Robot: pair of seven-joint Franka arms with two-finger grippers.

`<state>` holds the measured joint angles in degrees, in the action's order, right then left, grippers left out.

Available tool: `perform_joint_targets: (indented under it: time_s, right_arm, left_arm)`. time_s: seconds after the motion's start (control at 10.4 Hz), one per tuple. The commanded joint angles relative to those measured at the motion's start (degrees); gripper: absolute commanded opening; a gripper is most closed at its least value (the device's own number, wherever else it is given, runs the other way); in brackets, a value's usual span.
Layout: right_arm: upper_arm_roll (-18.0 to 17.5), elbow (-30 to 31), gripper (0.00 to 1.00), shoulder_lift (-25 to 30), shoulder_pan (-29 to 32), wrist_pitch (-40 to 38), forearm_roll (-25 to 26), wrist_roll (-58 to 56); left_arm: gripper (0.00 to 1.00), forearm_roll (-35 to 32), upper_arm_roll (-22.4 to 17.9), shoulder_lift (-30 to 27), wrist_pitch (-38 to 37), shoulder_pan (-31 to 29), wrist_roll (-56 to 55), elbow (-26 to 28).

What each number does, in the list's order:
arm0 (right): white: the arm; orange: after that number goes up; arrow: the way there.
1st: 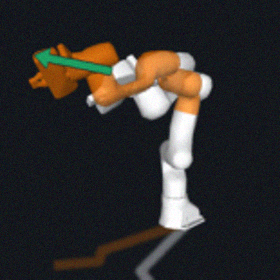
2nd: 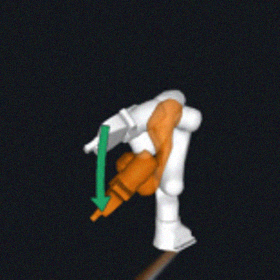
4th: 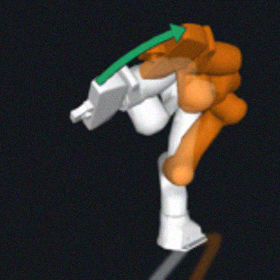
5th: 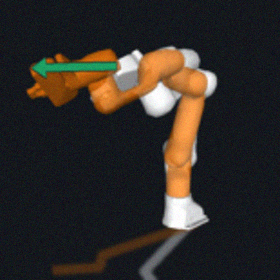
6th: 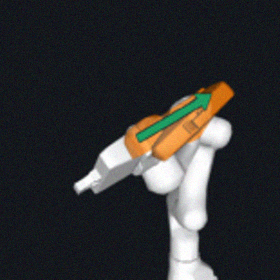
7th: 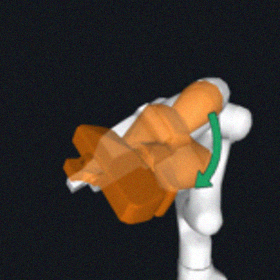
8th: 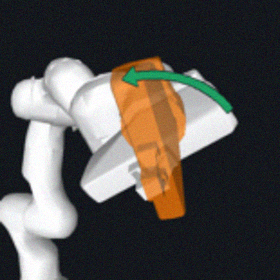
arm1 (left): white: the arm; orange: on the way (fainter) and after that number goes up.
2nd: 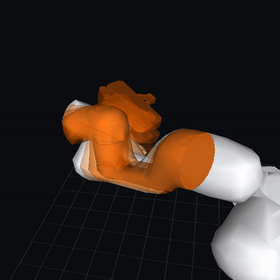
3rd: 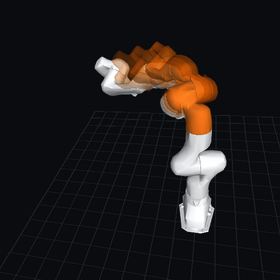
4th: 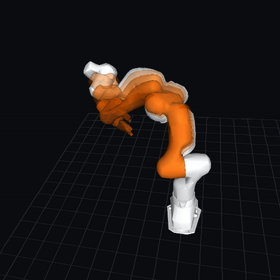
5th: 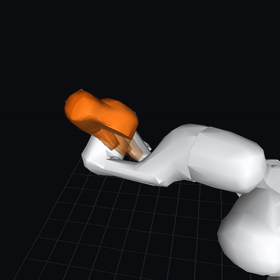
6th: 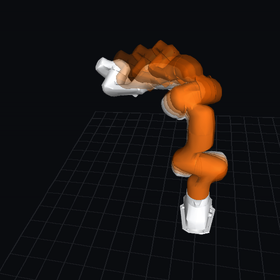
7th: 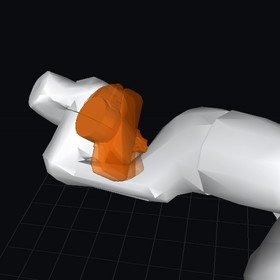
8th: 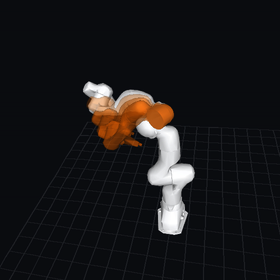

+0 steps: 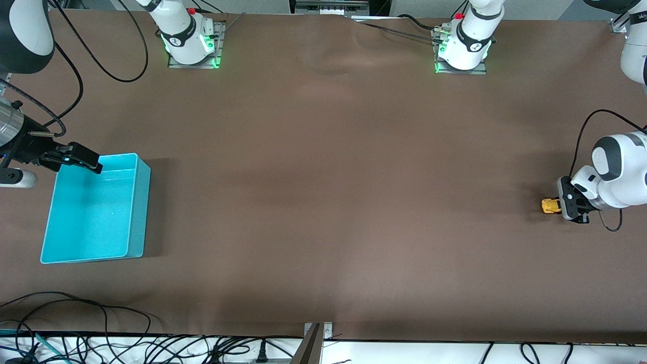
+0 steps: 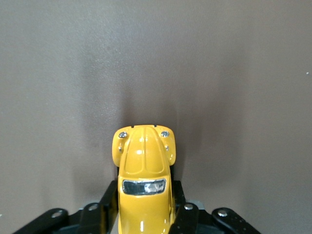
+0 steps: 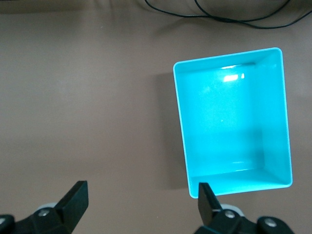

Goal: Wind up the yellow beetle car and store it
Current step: 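Open the left gripper to let the car roll toward the blue box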

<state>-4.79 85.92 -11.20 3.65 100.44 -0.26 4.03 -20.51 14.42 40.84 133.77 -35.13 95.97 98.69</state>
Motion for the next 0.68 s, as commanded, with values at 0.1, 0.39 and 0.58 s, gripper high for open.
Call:
perform_joint_targets:
  time_s: [0.1,0.39,0.58]
  right_arm:
    - [0.0,-1.6,1.00,-0.7,0.2,-0.4,-0.9,-0.5]
    - [-0.1,-1.6,1.00,-0.7,0.1,-0.4,-1.0,-0.5]
    - [-0.1,-1.6,1.00,-0.7,0.1,-0.4,-1.0,-0.5]
  left_arm:
    - [1.00,1.0,1.5,-3.6,-4.5,-0.3,0.8,-0.9]
    - [1.00,4.1,2.8,-6.6,-10.5,0.0,-0.4,-3.1]
    - [1.00,4.2,5.9,-6.6,-16.7,0.2,-5.8,-7.4]
